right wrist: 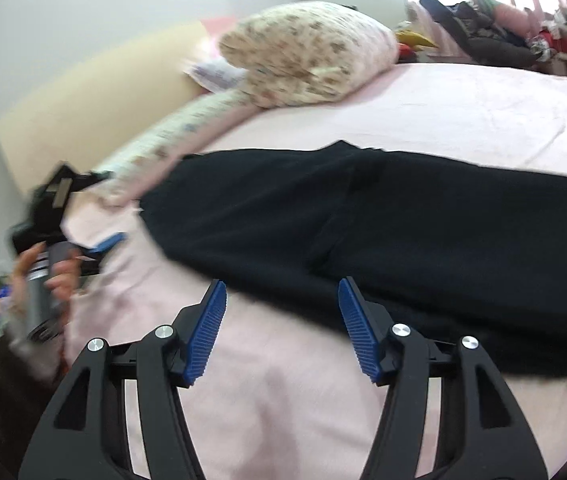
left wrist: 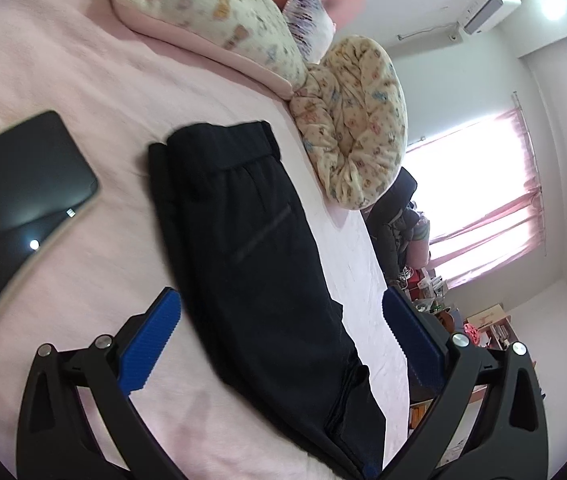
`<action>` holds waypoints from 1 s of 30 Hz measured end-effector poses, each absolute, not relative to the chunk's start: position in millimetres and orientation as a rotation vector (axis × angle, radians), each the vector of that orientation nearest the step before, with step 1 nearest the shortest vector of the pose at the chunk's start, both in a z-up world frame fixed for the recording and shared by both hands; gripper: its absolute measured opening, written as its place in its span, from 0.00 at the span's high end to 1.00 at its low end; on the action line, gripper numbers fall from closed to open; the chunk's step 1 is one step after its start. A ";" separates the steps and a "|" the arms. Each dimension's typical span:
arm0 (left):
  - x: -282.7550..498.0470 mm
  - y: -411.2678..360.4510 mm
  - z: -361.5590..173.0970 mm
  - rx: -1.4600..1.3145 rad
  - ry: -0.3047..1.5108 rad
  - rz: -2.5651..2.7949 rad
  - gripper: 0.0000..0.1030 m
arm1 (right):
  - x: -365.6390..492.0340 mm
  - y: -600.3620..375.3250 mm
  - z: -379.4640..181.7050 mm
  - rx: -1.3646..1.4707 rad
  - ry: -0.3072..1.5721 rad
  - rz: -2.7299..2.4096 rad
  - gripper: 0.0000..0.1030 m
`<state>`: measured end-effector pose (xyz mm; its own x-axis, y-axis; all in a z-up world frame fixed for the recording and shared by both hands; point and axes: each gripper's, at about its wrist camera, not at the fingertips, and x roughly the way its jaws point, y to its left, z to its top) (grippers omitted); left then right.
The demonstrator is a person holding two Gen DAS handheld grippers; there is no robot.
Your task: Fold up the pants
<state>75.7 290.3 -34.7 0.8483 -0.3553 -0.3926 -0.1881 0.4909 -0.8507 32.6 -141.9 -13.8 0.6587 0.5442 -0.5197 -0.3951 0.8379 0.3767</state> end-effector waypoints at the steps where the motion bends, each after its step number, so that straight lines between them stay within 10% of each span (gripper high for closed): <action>1: 75.7 293.9 -36.7 -1.081 0.583 -0.109 0.02 | 26.2 -144.6 -16.5 0.258 0.658 0.564 0.41; 30: 145.7 282.2 -68.9 -1.096 0.797 -0.144 0.02 | 2.0 -156.8 -54.9 0.419 0.708 0.729 0.29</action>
<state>145.7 282.2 -68.9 0.7199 -0.4763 -0.5048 -0.2702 0.4777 -0.8360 2.0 -156.8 -54.9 0.5336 0.7247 -0.4360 -0.4566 0.6808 0.5728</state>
